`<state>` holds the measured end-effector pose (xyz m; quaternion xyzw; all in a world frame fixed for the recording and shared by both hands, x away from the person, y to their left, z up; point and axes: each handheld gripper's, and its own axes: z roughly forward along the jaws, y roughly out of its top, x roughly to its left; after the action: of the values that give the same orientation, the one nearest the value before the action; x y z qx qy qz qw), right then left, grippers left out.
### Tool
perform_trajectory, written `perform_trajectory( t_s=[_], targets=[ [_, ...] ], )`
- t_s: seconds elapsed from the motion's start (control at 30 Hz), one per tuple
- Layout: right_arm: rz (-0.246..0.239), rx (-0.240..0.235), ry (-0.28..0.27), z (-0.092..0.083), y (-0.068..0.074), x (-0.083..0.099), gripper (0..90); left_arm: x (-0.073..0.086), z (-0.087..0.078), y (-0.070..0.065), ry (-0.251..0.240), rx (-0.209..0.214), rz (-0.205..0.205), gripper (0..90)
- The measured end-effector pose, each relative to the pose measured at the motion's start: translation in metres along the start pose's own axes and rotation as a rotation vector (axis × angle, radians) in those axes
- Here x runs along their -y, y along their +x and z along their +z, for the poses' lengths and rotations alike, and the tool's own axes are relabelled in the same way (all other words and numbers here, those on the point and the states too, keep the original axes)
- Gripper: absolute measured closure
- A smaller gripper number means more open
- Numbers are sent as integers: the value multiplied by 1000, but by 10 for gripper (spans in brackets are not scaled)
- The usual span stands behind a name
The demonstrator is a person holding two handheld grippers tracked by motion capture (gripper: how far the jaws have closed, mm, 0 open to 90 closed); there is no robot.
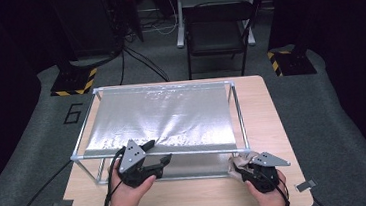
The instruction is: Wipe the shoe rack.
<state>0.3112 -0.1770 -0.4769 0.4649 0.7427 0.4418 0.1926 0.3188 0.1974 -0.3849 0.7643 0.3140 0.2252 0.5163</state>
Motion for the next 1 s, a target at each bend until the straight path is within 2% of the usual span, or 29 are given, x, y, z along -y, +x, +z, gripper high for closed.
perform_trajectory(
  t_s=[0.17,0.47,0.6,1.0],
  targets=[
    [-3,-5,7,-1,-2,1,746,-3,-8,3,11,-5,4,333],
    [15,24,9,-7,-10,2,750,-2,-29,17,0,-35,20,318],
    [26,39,5,-11,-17,3,750,-1,-36,20,6,-34,17,312],
    [31,57,5,-19,-30,7,751,10,-40,25,36,-35,11,313]
  ],
)
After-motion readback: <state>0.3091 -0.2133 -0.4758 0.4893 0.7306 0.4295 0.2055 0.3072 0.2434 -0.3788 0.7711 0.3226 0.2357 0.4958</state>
